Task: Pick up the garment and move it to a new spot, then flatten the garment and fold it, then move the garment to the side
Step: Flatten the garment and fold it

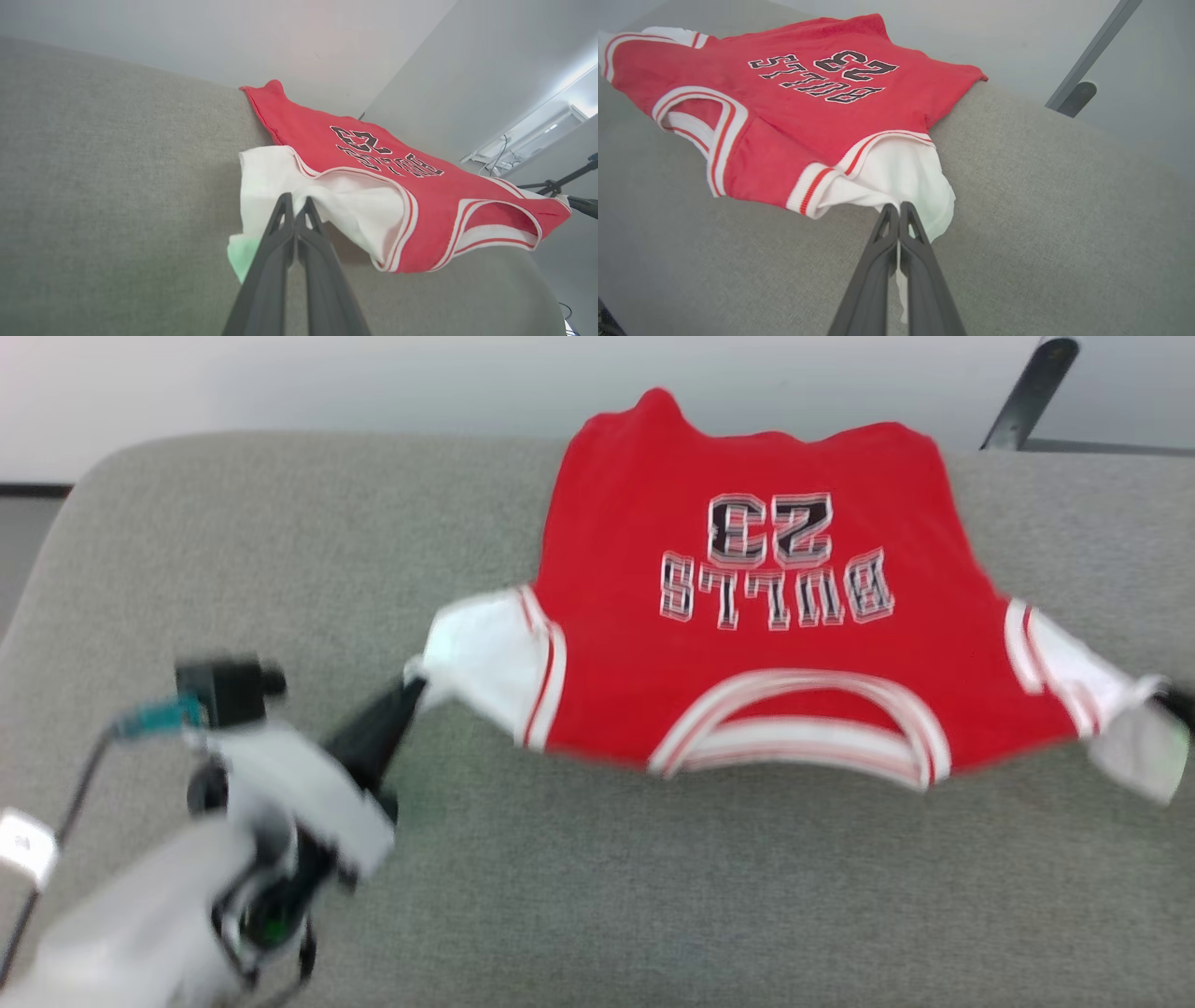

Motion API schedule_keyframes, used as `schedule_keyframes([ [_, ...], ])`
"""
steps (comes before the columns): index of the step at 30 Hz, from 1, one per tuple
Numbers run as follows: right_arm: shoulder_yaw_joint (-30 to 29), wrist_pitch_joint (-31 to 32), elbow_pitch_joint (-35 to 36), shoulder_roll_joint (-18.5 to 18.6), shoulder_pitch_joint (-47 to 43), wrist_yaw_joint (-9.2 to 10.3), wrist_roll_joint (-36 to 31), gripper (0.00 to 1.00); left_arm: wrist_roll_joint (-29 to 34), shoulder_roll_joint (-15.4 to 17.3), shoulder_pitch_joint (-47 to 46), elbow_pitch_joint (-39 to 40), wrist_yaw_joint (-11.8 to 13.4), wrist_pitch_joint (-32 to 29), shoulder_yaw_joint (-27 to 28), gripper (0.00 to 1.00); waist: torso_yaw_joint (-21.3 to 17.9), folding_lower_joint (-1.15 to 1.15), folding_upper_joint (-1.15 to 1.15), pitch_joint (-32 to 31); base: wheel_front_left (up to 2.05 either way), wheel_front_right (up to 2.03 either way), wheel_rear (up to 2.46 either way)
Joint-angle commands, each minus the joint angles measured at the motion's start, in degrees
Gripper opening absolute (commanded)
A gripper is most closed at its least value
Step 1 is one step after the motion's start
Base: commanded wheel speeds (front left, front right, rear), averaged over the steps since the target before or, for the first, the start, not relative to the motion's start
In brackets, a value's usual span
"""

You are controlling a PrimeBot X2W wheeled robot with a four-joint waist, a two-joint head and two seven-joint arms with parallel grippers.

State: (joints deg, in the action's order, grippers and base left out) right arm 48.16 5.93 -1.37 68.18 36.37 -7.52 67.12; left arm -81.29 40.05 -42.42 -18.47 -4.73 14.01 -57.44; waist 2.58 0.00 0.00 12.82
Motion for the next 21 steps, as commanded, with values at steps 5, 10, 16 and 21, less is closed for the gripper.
schedule_keyframes([
  [5,-3.7,3.5,5.6,3.3,-10.1,0.06,2.3,0.0,0.8,4.6,9.3,9.0,4.0,0.8,-0.9,0.0,-1.5,0.0,0.0,-2.0,0.0,0.0,0.0],
  [10,-7.8,5.8,9.6,6.0,-18.0,0.06,4.0,0.0,1.6,8.1,16.3,17.3,8.4,1.1,0.2,0.0,-1.6,0.0,0.0,-2.2,0.0,0.0,0.0],
  [16,-13.4,7.4,12.6,7.1,-25.9,0.06,4.0,0.0,3.1,11.1,22.6,25.3,13.4,1.1,4.0,0.0,-1.2,0.0,0.0,-1.2,0.0,0.0,0.0],
  [21,-17.3,11.5,13.3,4.1,-30.2,0.06,0.4,0.0,7.3,11.4,23.5,25.8,15.6,-0.2,1.7,0.0,-1.0,0.0,0.0,0.2,0.0,0.0,0.0],
])
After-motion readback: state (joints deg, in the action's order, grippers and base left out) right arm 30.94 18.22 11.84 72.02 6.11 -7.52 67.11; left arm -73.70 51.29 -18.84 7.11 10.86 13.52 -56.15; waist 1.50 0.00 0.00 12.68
